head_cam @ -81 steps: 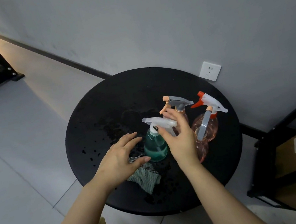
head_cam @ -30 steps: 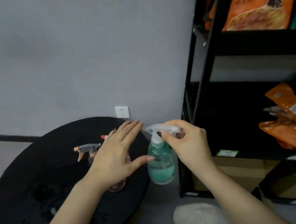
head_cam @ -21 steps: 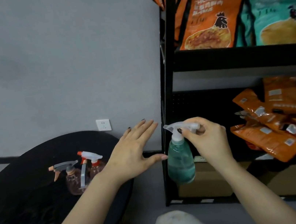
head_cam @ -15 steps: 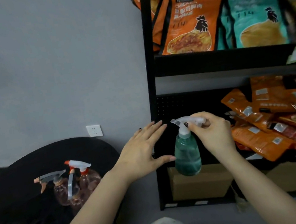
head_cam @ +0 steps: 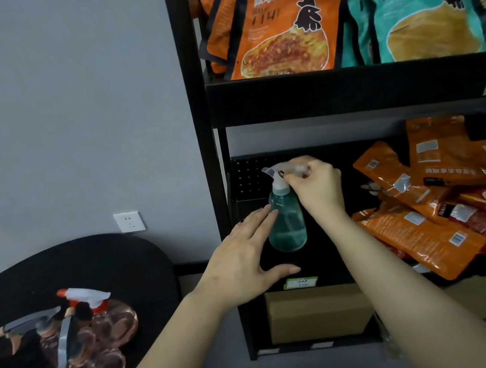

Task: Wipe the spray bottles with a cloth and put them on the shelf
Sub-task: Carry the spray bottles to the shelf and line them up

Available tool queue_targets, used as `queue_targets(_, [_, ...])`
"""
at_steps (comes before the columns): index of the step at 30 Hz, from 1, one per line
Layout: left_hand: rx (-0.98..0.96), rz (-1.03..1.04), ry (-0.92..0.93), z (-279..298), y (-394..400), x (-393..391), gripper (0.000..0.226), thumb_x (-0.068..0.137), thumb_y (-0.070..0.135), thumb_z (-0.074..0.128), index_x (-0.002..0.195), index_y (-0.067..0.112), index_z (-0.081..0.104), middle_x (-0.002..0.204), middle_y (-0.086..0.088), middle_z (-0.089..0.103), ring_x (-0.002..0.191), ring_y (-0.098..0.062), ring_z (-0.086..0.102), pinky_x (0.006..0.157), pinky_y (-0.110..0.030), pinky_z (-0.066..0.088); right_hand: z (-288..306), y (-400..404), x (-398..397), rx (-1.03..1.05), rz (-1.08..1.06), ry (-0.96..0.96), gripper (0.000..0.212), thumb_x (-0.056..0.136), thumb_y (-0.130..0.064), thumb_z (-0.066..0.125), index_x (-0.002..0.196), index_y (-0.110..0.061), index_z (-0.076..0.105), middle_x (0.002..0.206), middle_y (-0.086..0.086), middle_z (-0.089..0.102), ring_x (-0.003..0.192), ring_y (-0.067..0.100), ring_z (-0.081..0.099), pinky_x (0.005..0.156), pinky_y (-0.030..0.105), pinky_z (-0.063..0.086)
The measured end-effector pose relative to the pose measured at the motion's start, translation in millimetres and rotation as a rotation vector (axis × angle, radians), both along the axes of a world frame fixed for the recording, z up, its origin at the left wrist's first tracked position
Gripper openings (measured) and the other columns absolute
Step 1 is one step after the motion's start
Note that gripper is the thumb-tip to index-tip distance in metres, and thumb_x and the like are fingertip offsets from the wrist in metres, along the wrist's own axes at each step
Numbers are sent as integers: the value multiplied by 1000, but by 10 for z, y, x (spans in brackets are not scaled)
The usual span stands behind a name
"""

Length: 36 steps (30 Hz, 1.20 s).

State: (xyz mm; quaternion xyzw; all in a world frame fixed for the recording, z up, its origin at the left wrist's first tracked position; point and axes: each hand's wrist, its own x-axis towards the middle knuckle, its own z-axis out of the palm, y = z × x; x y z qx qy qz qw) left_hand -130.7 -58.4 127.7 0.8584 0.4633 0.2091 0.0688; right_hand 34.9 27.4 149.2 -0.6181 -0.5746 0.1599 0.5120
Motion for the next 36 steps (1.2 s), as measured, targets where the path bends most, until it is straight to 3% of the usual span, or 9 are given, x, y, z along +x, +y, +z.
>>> queue_targets(4, [-38,13,-25,-121,108,-28,93,79,63,55,150,25,8,157,12,5,143,-6,10,111,-16,12,-120,364,-123,-31,62,-40,14,86,-25,60,91,-14,69,85,0,70,76,14,65,58,17,44])
queue_targets(8, [-56,23,-59,-187,181,-30,93,79,63,55,150,25,7,157,13,4,142,-4,12,110,-17,17,-184,618,-247,-68,42,-60,15,87,-19,56,93,-14,68,88,2,70,78,18,64,64,23,45])
queue_targets(14, [-12,26,-62,-243,312,51,91,78,62,51,148,14,17,156,-1,15,143,-15,14,115,-25,10,-371,835,-345,-43,57,2,18,84,-15,62,100,-11,69,96,4,71,84,16,63,68,18,42])
queue_targets(19, [-26,36,-79,-320,368,69,91,80,60,54,149,15,15,157,0,13,144,-14,10,117,-28,10,-518,896,-336,-20,57,13,18,84,-16,64,101,-10,69,97,5,71,88,18,65,68,17,42])
queue_targets(22, [-34,32,-70,-357,361,67,91,78,62,49,148,15,16,157,0,14,144,-14,10,116,-26,8,-557,915,-312,-10,48,18,19,84,-18,66,101,-10,69,97,6,70,88,20,65,68,18,41])
queue_targets(27, [-54,20,-83,-360,336,31,87,83,53,58,149,17,13,157,2,12,144,-11,8,116,-22,7,-625,882,-250,-54,78,-1,28,86,-23,65,110,-11,63,101,8,67,92,22,63,66,18,38])
queue_targets(32, [-71,8,-95,-359,255,-64,85,83,53,57,149,19,15,157,8,10,143,-6,10,112,-16,12,-600,674,-177,-69,175,-58,59,87,-26,65,139,-20,39,140,2,46,127,17,43,92,21,35])
queue_targets(36, [-42,1,-94,-344,107,-211,83,83,53,58,148,21,19,156,8,14,142,-7,16,112,-18,17,-521,268,-128,97,190,-223,55,89,-29,62,138,-13,42,140,7,44,129,19,42,95,20,32])
